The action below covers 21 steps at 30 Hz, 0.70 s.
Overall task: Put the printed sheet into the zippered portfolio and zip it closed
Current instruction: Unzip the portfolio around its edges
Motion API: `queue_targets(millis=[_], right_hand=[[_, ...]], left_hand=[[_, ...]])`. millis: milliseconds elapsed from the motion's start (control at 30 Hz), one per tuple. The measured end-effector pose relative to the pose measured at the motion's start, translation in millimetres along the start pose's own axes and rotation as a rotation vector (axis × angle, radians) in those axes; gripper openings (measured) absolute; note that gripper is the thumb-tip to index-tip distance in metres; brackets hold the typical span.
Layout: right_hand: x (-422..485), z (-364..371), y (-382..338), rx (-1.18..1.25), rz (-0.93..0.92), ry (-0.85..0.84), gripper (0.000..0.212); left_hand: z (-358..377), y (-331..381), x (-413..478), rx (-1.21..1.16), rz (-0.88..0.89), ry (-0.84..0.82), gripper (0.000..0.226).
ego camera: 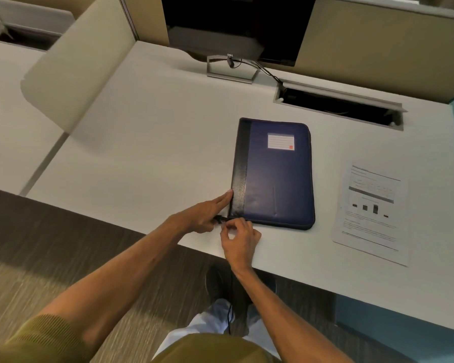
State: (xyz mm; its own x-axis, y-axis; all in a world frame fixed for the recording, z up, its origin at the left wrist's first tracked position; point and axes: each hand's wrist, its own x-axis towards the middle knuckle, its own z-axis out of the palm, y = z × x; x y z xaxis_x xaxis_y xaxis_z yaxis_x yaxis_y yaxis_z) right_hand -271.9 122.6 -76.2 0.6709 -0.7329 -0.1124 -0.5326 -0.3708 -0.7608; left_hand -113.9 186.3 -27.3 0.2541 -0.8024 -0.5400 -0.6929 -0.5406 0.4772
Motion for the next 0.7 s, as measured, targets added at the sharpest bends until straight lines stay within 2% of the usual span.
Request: queue_targets(millis=[400,533,700], right_hand=[[-1,-16,3,-0.002,-0.061,-0.086,0.016],[5,-34,7,-0.002,-0.047,-0.022,0.005],[24,-71,17,-0.009,-0.035,0.126,0.005]], left_hand=[[-8,3,-5,-0.047,-0.026,0.012,0.112],[-11,8,-9,-0.190,-0.080,0.166,0.088],[-13,21,-9,-0.367,-0.154,0.332,0.064]])
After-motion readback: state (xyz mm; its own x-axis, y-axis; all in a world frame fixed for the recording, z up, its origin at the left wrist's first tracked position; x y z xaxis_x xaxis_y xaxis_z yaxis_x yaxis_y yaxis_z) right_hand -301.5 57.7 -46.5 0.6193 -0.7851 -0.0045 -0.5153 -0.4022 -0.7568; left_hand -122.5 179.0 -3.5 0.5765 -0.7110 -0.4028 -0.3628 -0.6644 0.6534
